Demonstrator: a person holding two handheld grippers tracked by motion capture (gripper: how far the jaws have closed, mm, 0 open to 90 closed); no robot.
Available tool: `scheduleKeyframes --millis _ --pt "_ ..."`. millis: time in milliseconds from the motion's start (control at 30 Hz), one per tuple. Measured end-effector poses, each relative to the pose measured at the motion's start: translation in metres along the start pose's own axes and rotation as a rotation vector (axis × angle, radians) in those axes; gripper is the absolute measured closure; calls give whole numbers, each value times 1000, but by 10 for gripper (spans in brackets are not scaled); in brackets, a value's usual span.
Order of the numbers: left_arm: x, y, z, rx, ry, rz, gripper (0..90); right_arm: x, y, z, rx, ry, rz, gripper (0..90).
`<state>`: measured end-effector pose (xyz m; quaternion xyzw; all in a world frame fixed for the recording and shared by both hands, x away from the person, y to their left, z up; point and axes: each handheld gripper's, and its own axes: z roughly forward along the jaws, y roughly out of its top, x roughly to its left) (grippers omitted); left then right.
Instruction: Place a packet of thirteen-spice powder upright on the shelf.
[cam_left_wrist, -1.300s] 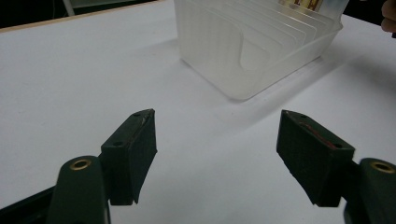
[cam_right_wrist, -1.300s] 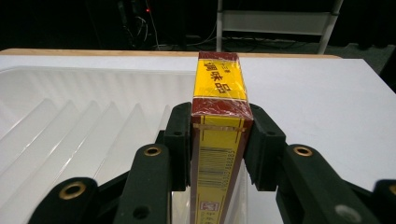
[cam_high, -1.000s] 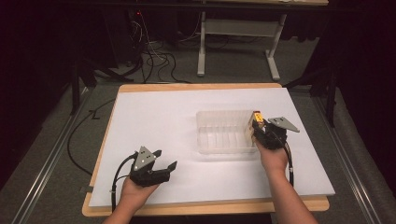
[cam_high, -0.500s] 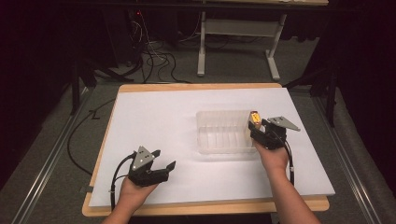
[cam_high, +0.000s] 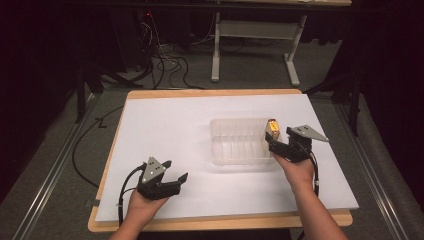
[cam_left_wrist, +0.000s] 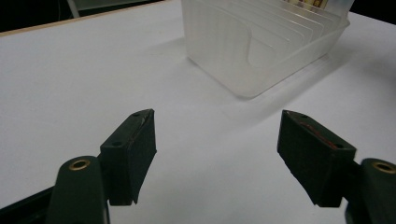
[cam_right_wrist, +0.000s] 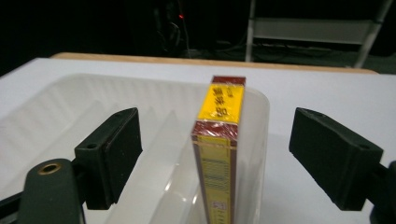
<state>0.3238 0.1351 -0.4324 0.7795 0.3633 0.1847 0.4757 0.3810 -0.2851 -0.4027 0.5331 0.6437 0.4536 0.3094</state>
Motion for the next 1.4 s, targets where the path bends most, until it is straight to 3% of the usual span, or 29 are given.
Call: scheduleKeyframes --millis 233,367,533,633,767,800,833,867,900,1033,1167,1400 --pt "-1 -1 2 3 3 2 285 9 6 -28 -40 84 -55 165" --pt "-2 -1 1 -7 2 2 287 20 3 -42 -41 163 -90 147" --pt "-8 -2 2 1 -22 0 286 39 -8 -60 -94 231 -144 136" --pt "-15 -3 6 9 -33 14 273 48 -20 -63 -76 269 -172 123" --pt "-24 -7 15 49 -41 47 244 49 -56 -60 -55 234 -201 110" --pt "-26 -8 18 61 -43 51 234 48 -69 -58 -33 221 -218 111" --pt "-27 -9 21 70 -45 50 226 47 -76 -54 23 240 -235 95" --pt "-28 -9 24 80 -45 53 217 47 -79 -50 81 259 -243 57" --pt "-30 -10 26 85 -44 52 208 46 -79 -47 95 249 -255 51" --pt "-34 -10 32 102 -42 65 188 39 -74 -46 48 255 -170 61" --pt "-33 -10 33 101 -38 63 188 38 -78 -45 69 259 -179 57" --pt "-25 -12 31 96 -32 29 190 32 -75 -43 53 252 -90 62"
